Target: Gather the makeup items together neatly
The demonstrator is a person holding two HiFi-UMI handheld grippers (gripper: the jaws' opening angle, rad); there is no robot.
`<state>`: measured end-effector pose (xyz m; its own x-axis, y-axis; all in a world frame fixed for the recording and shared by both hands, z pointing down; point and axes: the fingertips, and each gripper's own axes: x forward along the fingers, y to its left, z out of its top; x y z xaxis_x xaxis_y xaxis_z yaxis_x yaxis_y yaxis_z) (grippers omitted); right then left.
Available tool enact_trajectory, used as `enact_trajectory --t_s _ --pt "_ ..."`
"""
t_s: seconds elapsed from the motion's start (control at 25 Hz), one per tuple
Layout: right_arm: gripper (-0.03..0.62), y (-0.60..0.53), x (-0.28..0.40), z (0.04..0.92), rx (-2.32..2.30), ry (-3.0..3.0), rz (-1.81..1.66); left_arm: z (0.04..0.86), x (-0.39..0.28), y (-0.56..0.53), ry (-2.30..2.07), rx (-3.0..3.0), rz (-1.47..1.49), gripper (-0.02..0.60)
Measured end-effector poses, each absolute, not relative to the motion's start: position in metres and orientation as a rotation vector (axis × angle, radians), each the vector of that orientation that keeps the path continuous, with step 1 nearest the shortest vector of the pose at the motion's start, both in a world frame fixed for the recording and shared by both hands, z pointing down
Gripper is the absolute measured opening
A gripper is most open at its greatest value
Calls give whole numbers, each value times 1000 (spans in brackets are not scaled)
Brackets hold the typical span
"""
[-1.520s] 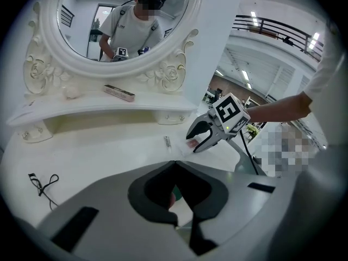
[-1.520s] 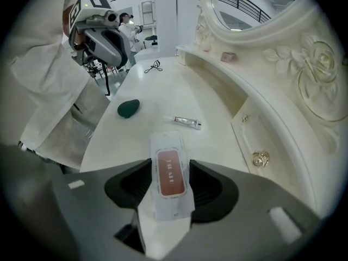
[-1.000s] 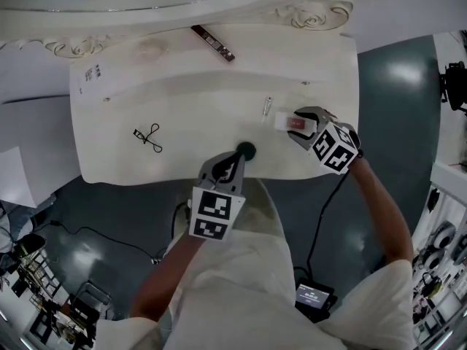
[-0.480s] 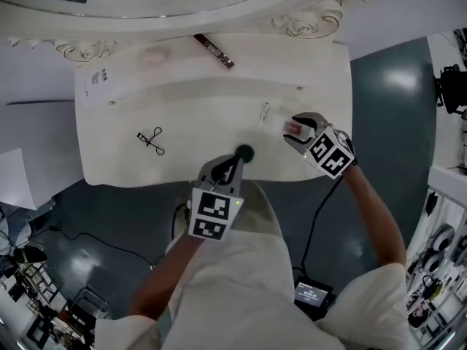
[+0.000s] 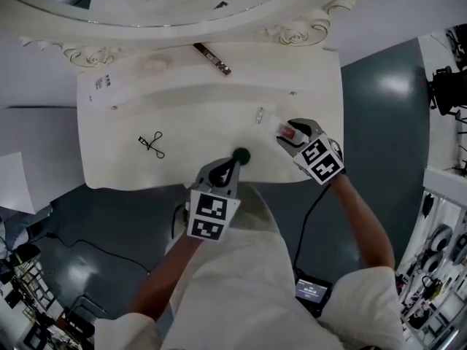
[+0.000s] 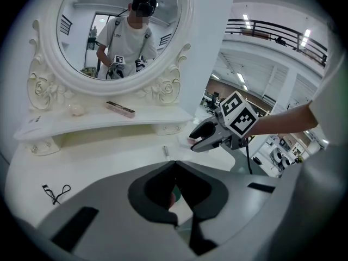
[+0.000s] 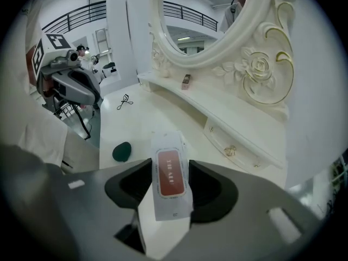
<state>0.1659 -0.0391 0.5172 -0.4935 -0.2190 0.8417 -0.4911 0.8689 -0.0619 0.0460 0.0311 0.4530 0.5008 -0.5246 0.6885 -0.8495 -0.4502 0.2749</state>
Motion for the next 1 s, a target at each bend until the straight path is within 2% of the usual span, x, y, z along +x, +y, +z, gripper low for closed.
enact_trajectory --t_s 1.0 --pt "206 -17 168 509 979 -2025 623 436 25 47 -1181 2134 667 9"
